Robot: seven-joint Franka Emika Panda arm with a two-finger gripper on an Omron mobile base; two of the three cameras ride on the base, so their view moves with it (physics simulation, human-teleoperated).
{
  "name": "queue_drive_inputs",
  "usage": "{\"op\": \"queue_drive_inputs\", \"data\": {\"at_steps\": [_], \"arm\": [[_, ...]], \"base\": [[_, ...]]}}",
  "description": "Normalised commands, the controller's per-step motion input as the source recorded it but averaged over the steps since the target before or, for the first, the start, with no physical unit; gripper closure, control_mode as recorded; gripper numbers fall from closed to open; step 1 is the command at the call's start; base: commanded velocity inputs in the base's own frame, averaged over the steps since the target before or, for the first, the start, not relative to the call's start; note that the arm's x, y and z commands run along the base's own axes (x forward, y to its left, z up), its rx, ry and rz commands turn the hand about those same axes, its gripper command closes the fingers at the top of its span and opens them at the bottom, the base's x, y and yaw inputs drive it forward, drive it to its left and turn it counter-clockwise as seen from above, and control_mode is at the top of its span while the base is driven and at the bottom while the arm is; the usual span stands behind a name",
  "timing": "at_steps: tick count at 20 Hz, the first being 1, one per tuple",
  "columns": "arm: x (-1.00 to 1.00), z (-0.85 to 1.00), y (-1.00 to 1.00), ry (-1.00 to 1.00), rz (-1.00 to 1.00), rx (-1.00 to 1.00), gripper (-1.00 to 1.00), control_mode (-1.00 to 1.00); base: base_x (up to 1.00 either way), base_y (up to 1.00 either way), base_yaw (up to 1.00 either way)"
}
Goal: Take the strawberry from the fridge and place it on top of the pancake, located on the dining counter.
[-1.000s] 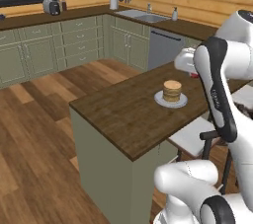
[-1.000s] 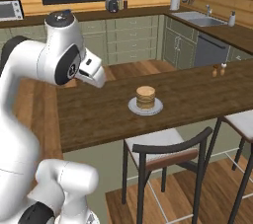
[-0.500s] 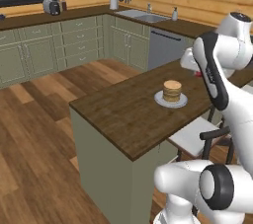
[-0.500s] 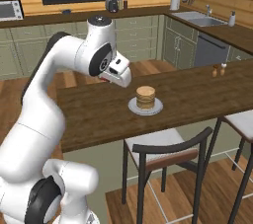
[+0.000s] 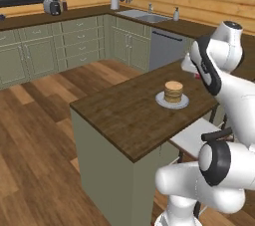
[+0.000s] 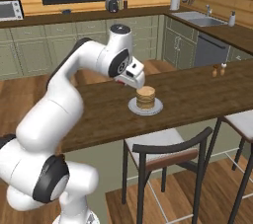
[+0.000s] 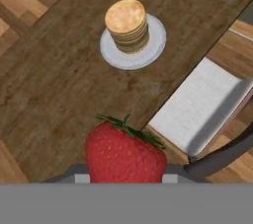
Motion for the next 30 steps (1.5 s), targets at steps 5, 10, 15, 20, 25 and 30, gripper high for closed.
{"op": "queue_drive_inputs", "data": {"at_steps": [5,10,15,20,25,30], "arm": [[0.88,-0.27,0.0,0.12,0.0,0.0,1.0,-1.0],[0.8,-0.4,-0.01,0.14,0.0,0.0,1.0,-1.0],[0.64,-0.35,-0.1,0.09,0.0,0.0,1.0,-1.0],[0.4,-0.23,-0.23,0.04,0.0,0.0,1.0,-1.0],[0.54,-0.36,-0.12,0.06,0.0,0.0,1.0,-1.0],[0.5,-0.31,-0.11,0.04,0.0,0.0,1.0,-1.0]], "base": [[0.0,0.0,0.0],[0.0,0.0,0.0],[0.0,0.0,0.0],[0.0,0.0,0.0],[0.0,0.0,0.0],[0.0,0.0,0.0]]}}
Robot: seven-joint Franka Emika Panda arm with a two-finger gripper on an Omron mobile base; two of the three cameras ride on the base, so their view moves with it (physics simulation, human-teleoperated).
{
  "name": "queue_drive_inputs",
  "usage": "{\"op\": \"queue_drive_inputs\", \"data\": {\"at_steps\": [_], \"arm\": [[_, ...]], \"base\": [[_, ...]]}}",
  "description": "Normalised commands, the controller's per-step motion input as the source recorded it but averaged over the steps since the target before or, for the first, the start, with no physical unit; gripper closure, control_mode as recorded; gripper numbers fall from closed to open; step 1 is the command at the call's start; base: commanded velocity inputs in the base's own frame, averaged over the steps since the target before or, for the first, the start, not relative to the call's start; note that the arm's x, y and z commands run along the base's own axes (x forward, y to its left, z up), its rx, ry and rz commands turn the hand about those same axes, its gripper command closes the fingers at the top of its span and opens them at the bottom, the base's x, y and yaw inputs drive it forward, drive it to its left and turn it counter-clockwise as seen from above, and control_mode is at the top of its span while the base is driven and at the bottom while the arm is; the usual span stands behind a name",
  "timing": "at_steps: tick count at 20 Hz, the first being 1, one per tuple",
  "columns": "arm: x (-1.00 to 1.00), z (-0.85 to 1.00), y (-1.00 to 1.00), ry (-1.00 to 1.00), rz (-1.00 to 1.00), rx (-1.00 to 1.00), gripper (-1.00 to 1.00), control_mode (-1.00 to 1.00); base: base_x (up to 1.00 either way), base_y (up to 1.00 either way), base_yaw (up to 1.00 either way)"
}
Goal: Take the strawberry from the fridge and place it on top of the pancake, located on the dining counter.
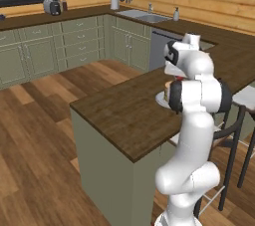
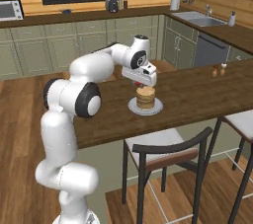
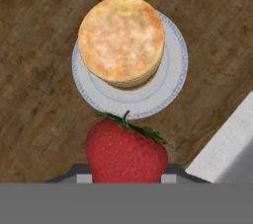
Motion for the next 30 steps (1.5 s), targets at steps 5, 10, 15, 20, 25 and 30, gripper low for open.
{"op": "queue_drive_inputs", "data": {"at_steps": [5,10,15,20,25,30], "arm": [[0.45,-0.25,-0.11,0.04,0.0,0.0,1.0,-1.0],[0.43,-0.28,-0.06,0.06,0.0,0.0,1.0,-1.0],[0.4,-0.25,-0.04,0.03,0.0,0.0,1.0,-1.0],[0.53,-0.18,-0.12,0.03,0.0,0.0,1.0,-1.0],[0.08,-0.08,-0.15,0.0,0.0,0.0,1.0,-1.0],[-0.29,-0.06,-0.01,-0.01,0.0,0.0,1.0,-1.0]], "base": [[0.0,0.0,0.0],[0.0,0.0,0.0],[0.0,0.0,0.0],[0.0,0.0,0.0],[0.0,0.0,0.0],[0.0,0.0,0.0]]}}
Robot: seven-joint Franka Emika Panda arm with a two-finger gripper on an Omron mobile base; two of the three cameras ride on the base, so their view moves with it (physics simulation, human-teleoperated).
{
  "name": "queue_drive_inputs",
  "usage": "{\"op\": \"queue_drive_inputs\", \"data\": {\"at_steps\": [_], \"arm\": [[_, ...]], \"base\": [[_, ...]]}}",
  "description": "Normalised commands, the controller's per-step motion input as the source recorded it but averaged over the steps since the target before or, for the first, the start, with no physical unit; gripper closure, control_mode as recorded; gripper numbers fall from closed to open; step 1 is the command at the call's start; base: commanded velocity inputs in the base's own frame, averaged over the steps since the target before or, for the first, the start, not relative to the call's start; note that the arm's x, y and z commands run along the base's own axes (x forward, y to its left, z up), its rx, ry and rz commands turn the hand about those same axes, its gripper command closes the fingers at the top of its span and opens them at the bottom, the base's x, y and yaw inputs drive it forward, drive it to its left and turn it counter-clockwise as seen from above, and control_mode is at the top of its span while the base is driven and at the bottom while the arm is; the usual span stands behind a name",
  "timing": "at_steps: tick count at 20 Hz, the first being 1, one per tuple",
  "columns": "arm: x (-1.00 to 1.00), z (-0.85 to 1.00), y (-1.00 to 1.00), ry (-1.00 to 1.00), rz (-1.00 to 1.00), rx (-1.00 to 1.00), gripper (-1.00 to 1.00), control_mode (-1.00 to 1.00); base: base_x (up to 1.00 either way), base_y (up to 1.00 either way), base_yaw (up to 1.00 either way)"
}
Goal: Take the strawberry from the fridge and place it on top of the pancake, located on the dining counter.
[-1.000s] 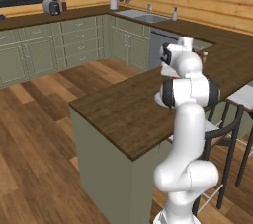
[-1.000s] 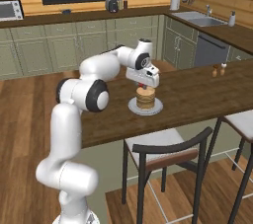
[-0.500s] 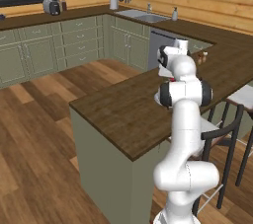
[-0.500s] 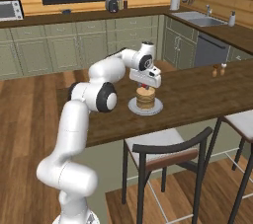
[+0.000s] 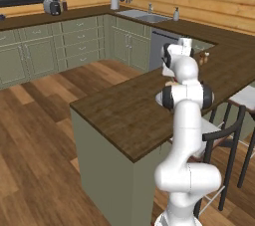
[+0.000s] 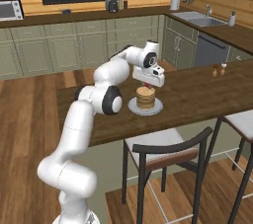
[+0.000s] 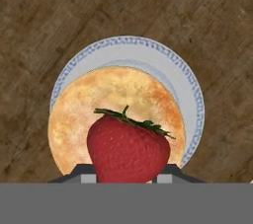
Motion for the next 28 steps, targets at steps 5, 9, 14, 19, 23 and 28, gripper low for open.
{"op": "queue_drive_inputs", "data": {"at_steps": [5,9,14,19,23,28], "arm": [[-0.2,-0.26,0.0,0.0,0.0,-0.03,1.0,-1.0],[-0.25,-0.31,0.01,0.0,0.0,-0.05,1.0,-1.0],[-0.13,-0.25,0.21,0.0,0.0,-0.07,1.0,-1.0],[-0.09,-0.14,0.35,-0.01,0.0,-0.07,-1.0,-1.0],[-0.04,0.0,0.21,-0.05,0.0,-0.02,-1.0,-1.0],[-0.15,0.29,0.0,-0.1,0.0,0.0,-1.0,-1.0]], "base": [[0.0,0.0,0.0],[0.0,0.0,0.0],[0.0,0.0,0.0],[0.0,0.0,0.0],[0.0,0.0,0.0],[0.0,0.0,0.0]]}}
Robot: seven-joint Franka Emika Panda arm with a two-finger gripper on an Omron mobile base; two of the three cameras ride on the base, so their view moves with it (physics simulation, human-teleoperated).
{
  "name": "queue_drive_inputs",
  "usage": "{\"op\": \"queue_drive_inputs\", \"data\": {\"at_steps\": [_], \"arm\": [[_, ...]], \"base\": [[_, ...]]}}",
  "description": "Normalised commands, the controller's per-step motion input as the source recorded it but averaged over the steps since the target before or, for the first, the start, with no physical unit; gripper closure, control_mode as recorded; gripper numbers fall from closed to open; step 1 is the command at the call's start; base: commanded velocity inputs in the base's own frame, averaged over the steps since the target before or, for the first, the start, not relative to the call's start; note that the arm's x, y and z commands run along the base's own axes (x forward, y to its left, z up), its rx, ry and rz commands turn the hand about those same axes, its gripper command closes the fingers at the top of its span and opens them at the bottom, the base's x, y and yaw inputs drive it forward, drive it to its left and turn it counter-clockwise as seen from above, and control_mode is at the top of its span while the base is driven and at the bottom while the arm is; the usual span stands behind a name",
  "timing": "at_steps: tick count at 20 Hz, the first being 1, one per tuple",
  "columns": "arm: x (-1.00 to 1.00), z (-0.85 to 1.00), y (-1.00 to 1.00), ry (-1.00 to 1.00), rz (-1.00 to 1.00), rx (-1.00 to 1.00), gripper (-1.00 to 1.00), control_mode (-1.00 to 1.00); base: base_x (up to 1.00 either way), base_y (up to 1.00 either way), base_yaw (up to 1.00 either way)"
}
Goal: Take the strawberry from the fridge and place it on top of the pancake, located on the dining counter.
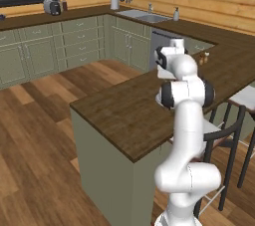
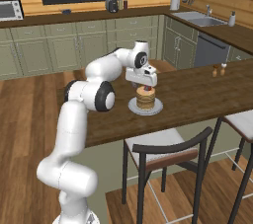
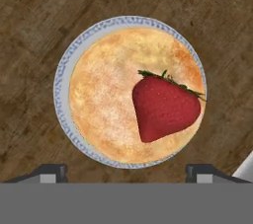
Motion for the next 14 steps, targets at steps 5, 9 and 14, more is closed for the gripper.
{"op": "queue_drive_inputs", "data": {"at_steps": [5,9,14], "arm": [[-0.52,0.58,0.0,-0.18,0.0,0.0,-1.0,-1.0],[-0.6,0.5,0.0,-0.15,0.0,0.0,-1.0,-1.0],[-0.75,0.42,0.0,-0.14,0.0,0.0,-1.0,-1.0]], "base": [[0.0,0.0,0.0],[0.0,0.0,0.0],[0.0,0.0,0.0]]}}
